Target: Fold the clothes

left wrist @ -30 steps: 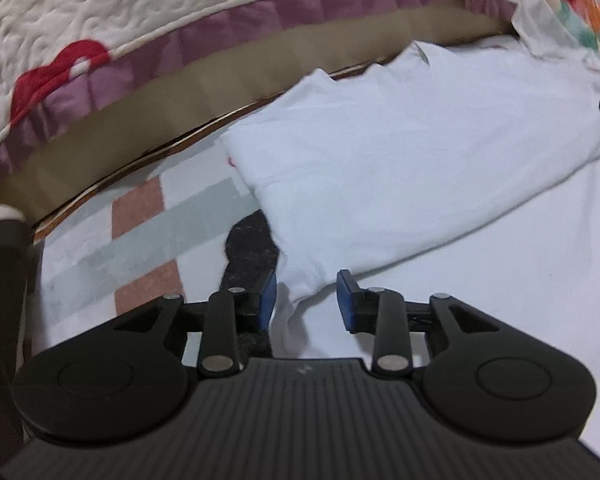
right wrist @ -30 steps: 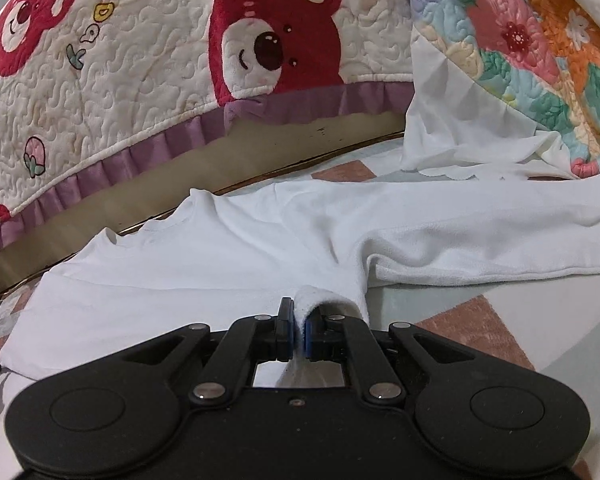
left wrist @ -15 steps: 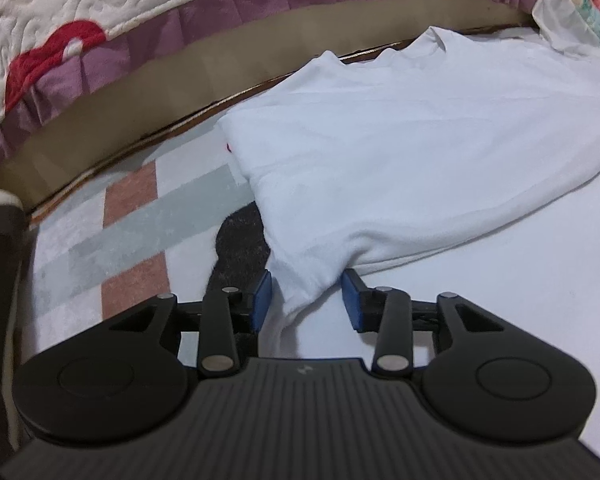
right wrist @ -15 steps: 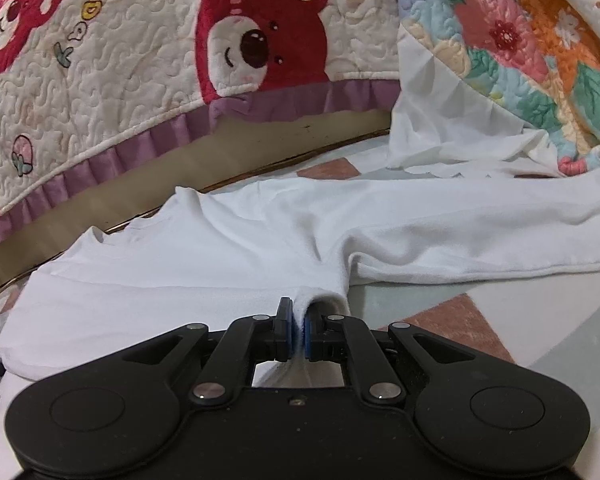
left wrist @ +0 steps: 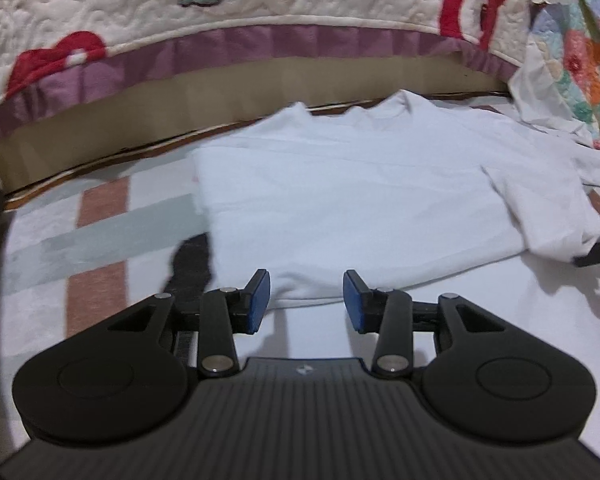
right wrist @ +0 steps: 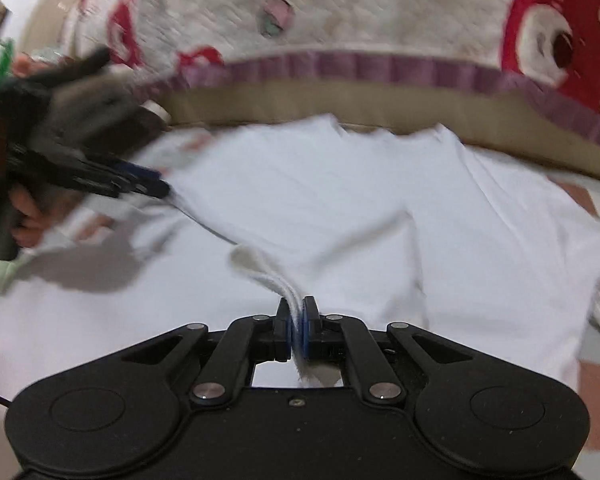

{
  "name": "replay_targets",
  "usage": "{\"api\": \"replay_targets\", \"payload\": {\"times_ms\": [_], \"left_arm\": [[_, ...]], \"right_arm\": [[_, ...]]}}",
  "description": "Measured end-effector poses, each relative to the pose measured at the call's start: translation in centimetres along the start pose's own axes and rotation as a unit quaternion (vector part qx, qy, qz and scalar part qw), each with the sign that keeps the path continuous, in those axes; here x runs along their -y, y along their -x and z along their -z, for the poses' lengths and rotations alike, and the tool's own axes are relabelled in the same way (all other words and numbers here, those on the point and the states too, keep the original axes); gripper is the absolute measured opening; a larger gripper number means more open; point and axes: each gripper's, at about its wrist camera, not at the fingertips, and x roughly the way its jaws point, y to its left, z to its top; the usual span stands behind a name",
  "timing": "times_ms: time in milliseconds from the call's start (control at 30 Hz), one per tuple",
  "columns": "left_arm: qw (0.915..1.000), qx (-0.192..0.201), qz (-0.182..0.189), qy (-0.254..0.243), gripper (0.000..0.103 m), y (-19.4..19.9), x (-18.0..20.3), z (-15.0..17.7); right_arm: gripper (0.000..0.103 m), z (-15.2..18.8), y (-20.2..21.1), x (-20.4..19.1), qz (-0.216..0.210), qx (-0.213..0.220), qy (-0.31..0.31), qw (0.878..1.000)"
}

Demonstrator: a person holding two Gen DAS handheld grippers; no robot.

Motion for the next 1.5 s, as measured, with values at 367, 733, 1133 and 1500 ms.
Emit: {"api": "replay_targets", "payload": {"times_ms": [367,733,1133,1500], "left_arm": [[0.9653,-0.031,-0.054,-0.254,0.042,-3.8,3.3,-5.7],[0.8934,-0.095,0.014,-0.439,0.042,-10.6,2.6,-13.1],[0.9228,-0.210,0.036,-0.321,0.059,-16.2,-1.0,-14.9],[0.9050,-0.157,0.008,-0.395,0.003,-14.6,0.9,-11.9]], "right_arm": [[0.006,0.6,4.9,6.5,0.200,0.140,-0.119,0.962],[0.006,0.9,3.6,6.4,0.218,0.144,-0.111,0.959],[0.006,1.2,2.7,7.9,0.220,0.143,-0.133,0.956],[0.009,1.4,2.4,7.4,0.231,0.141,-0.134,0.953]]}}
